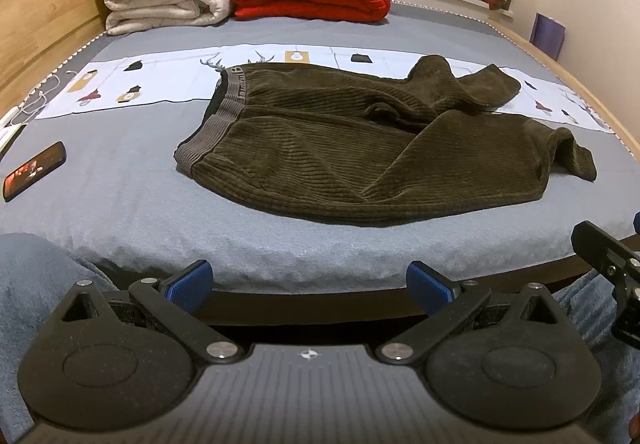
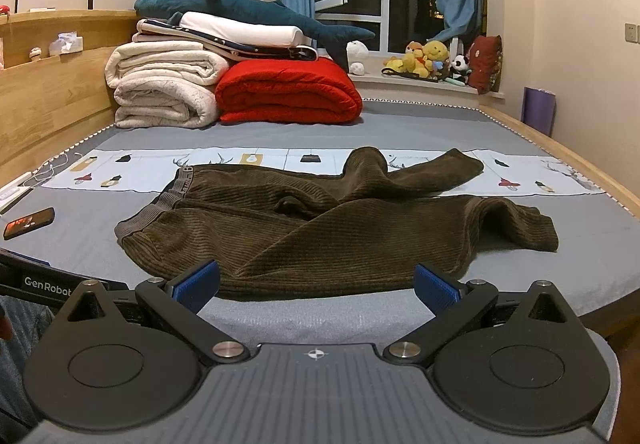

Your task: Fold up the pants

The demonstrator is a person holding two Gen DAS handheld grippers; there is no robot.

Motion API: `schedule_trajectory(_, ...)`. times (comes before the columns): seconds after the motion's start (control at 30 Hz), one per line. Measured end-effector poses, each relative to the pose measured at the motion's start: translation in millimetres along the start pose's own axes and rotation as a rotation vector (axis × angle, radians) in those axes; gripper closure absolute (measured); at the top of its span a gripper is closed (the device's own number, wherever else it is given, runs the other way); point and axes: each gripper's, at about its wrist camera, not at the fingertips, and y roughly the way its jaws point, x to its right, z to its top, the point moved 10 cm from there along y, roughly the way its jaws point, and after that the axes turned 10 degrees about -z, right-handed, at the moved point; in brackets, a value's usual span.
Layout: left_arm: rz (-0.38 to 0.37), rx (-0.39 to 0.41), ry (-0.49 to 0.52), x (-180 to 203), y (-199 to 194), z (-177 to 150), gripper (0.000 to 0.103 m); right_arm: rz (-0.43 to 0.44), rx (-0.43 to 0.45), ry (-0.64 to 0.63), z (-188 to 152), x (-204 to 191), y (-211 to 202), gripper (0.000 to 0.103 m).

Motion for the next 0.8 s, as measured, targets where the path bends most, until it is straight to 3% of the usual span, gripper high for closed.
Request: schedule_trajectory(0.8, 0.006, -0.01, -0.023, -6.0, 3.2, -3.8, 0.0, 0.006, -0.016, 0.011, -5.9, 0.7, 5.0, 0.001)
